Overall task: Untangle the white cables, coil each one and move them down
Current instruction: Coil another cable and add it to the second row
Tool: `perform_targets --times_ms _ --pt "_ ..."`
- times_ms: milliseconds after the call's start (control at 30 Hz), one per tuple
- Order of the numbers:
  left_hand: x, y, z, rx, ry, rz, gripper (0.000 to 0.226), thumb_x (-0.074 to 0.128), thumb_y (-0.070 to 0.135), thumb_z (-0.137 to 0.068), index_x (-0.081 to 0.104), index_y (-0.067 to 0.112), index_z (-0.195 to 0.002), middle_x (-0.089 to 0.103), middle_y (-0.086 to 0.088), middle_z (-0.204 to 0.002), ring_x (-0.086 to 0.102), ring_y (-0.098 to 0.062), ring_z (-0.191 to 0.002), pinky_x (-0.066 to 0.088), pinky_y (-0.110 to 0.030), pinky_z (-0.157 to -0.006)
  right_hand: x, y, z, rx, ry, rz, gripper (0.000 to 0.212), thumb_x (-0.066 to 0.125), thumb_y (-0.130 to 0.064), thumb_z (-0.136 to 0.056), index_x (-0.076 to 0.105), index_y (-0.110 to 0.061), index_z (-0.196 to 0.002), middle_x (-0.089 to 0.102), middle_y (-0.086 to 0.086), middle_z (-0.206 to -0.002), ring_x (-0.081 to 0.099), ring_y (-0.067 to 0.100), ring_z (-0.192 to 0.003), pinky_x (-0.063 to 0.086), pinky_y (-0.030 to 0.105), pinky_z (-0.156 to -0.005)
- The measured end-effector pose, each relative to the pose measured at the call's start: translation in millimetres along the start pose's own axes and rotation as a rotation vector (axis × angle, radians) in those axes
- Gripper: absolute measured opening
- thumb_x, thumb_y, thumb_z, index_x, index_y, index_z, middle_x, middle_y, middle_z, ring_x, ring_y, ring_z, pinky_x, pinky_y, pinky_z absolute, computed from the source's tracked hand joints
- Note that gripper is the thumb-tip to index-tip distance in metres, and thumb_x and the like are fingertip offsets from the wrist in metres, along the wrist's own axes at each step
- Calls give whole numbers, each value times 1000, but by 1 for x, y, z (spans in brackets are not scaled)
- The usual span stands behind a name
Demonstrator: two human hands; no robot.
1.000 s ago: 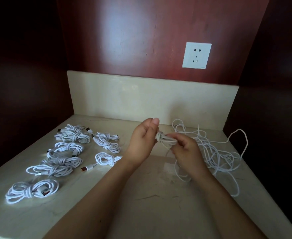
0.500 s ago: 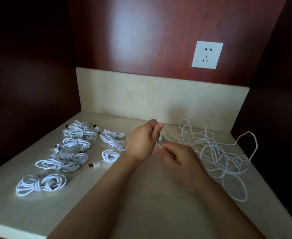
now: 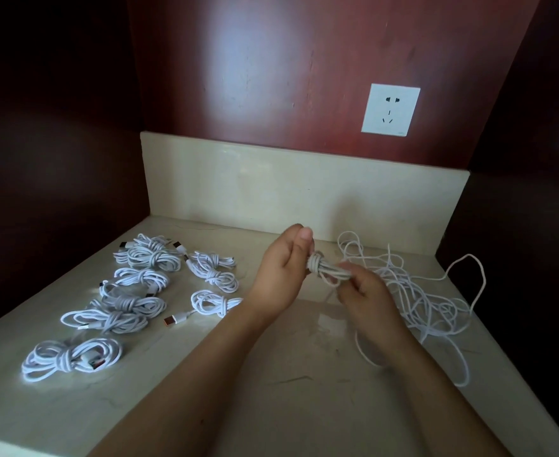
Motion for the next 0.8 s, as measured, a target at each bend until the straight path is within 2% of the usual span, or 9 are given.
perform_targets --times_ms 100,167,233,333,467,567,667,733,800 --pt "-8 -2 -3 1 69 29 27 33 20 -106 44 17 -82 38 5 -62 32 -6 -50 32 -18 -49 14 0 7 -37 -142 318 20 51 -33 -99 70 -32 -93 68 -17 -83 60 0 -77 47 28 -73" --pt "-13 -10 -4 6 97 -92 19 35 24 -105 44 26 -88 42 3 -65 36 -10 -53 36 -27 -53 23 -9 12 -106 -226 456 22 47 -40 -99 68 -31 -97 67 -15 -84 59 2 -77 46 26 -71" --pt "-17 -16 -5 10 94 -231 12 35 28 -103 42 29 -93 44 7 -62 38 -12 -53 37 -36 -56 28 -19 16 -178 -263 520 25 46 -42 -99 65 -25 -95 64 -9 -76 56 7 -71 42 28 -65" --pt "-20 -17 -6 36 56 -350 8 39 30 -104 40 23 -100 45 13 -53 38 -10 -48 35 -35 -55 29 -31 20 -288 -243 531 31 43 -44 -96 54 -18 -83 57 0 -66 53 17 -65 39 33 -60" --pt "-15 -14 -5 71 -42 -506 10 42 31 -103 36 24 -105 54 5 -60 49 -13 -55 36 -35 -58 17 -42 18 -315 -121 441 44 28 -51 -88 59 -21 -84 56 -1 -63 51 16 -60 42 34 -59" --pt "-6 -14 -4 89 -149 -564 11 44 28 -102 38 22 -110 56 4 -63 50 -14 -57 37 -36 -60 3 -36 12 -267 15 347 38 31 -51 -91 60 -27 -87 59 -6 -68 55 11 -62 43 33 -59" --pt "0 -13 -1 96 -228 -404 9 45 23 -102 40 25 -109 47 7 -56 42 -14 -51 38 -38 -57 -7 -24 4 -169 100 124 24 48 -42 -95 59 -26 -80 57 -12 -66 51 7 -60 41 32 -58" --pt "2 -11 1 71 -241 -236 8 44 22 -101 42 29 -105 41 9 -54 36 -15 -51 35 -35 -54 -13 -17 -3 -68 116 -107 16 59 -20 -97 62 -21 -81 56 -16 -60 49 1 -56 38 20 -57" --pt "5 -8 2 27 -196 -70 11 43 14 -103 45 25 -102 37 4 -55 32 -15 -51 35 -26 -53 -16 -10 -7 38 87 -262 13 58 -7 -96 65 -12 -86 61 -16 -59 52 -3 -54 39 12 -56"
Point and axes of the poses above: each hand's wrist, its own z-axis away from the middle knuckle, its own x-axis out of the palm, y = z × x, the point moved 5 cm from there along -z, towards the middle knuckle
